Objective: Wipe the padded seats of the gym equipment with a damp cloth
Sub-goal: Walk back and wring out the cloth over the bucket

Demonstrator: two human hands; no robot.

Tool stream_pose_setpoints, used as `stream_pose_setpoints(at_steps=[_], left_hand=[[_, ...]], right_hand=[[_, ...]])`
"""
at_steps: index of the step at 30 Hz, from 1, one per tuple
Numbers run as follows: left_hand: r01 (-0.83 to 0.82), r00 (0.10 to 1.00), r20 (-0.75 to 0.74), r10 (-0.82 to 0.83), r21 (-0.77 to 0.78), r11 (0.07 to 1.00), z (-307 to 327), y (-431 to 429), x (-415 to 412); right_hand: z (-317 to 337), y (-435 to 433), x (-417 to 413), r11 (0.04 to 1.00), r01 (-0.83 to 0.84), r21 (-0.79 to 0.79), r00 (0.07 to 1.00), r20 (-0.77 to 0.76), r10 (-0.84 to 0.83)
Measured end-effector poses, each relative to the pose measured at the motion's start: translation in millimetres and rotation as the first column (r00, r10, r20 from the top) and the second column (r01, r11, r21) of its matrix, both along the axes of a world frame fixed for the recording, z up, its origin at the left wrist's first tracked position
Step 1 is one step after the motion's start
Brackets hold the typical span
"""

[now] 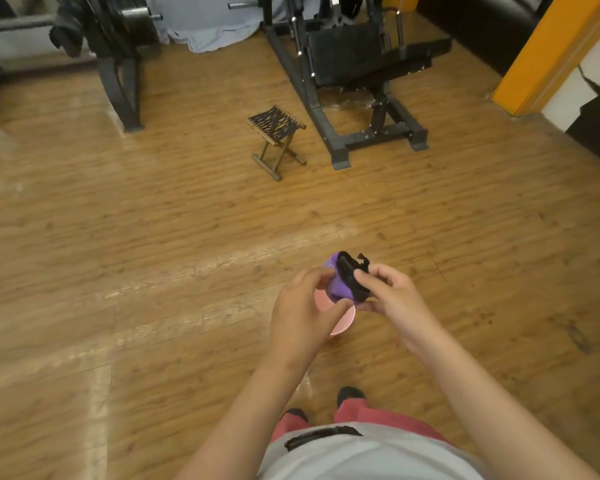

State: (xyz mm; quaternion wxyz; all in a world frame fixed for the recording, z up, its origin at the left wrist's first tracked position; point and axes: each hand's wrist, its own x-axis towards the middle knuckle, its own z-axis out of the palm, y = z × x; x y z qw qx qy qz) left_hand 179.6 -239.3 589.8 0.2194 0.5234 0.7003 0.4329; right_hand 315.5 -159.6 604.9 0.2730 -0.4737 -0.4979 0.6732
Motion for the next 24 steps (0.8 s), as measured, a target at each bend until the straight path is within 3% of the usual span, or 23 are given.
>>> stream_pose_setpoints(at_steps=[5,8,14,18,22,24], left_hand=[[-0.040,0.975,-0.218,0.044,0.020,0.999,4,8,1],[-0.055,0.975,-0.215,0.056,0.008,0.998,8,14,6],[-0.093,0.995,-0.028,0.093,-0.006,0.996,11,31,7],[-0.231,0.971,0.060,0.230,0.014,0.973,12,43,6],[-0.363,0.823,0.443,0.354,-0.069,0.929,15,54,4],[-0.371,0.777,0.523,0.350,-0.068,0.926,16,57,5]], right_hand=[[3,5,-2,0.999,-0.032,0.024,0.999,-0.018,0.032],[4,10,-4,0.999,0.000,0.051,1.000,-0.023,0.001],[-2,19,-8,0.993,-0.004,0.122,0.994,0.109,-0.010],[-3,25,-9,0.986,0.057,0.159,0.986,0.146,-0.080],[0,32,-6,0.985,0.097,0.145,0.986,0.119,-0.114],[1,34,-7,0.990,0.081,0.115,0.989,0.113,-0.094]])
